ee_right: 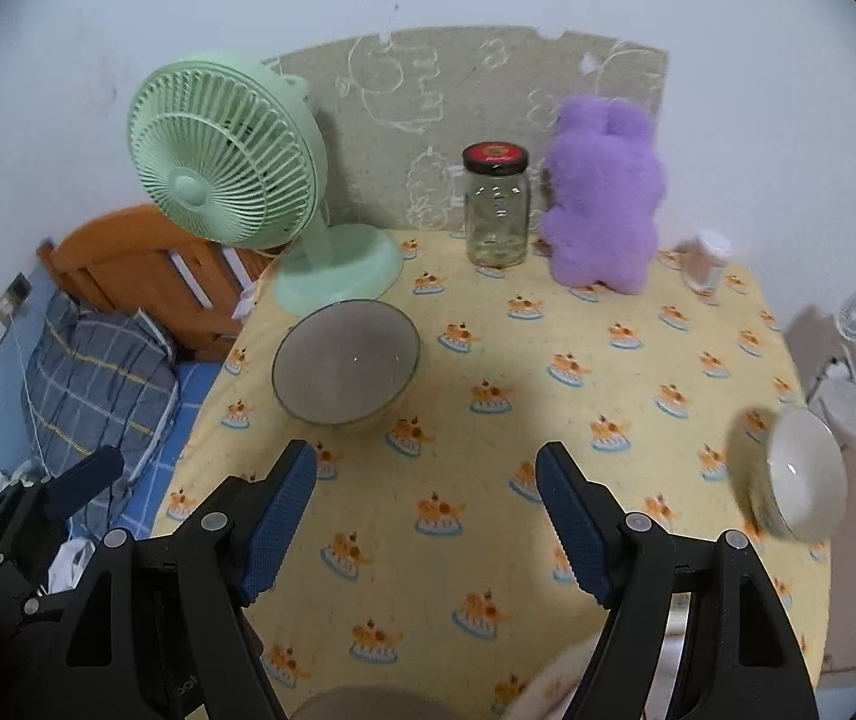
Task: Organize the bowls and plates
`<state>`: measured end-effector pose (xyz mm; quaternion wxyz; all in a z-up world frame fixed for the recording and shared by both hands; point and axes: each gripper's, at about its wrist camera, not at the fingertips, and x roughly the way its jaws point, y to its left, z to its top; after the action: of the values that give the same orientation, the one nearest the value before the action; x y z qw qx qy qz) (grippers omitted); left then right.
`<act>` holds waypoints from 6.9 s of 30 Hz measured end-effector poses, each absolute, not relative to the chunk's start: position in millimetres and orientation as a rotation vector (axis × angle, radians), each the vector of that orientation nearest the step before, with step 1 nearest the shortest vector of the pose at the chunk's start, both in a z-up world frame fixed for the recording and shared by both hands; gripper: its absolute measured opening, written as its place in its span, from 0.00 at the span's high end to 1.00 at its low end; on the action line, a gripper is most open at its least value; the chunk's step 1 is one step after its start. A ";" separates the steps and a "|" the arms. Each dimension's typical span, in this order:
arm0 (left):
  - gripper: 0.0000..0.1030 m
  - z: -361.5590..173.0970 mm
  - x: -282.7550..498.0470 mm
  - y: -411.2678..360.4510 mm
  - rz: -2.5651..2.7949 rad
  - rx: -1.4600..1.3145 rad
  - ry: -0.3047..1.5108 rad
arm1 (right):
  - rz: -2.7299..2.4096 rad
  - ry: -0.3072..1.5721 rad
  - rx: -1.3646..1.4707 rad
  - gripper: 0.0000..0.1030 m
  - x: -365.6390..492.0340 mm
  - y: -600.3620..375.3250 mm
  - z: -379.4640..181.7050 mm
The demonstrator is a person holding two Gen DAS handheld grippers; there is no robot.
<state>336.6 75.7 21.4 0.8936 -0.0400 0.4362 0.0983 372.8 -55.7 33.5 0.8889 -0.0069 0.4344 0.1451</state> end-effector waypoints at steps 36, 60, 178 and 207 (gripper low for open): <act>0.74 -79.2 472.6 111.7 0.332 -0.122 1.014 | 0.330 1.053 -0.002 0.72 521.7 7.9 -81.3; 0.78 -82.2 443.7 93.5 0.310 -0.120 1.109 | 0.314 1.123 -0.019 0.78 489.8 -8.2 -77.2; 0.66 -64.7 223.7 11.0 -0.133 0.029 1.217 | -0.066 1.208 0.075 0.75 225.3 -93.9 -53.3; 0.25 -1.4 258.6 -70.6 -0.122 0.033 1.104 | 0.012 1.083 0.133 0.27 255.1 -178.4 8.0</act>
<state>258.6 -70.6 -1.4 0.8497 0.0154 0.5238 -0.0581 255.1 -178.4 8.0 0.8547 0.0635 0.5152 0.0056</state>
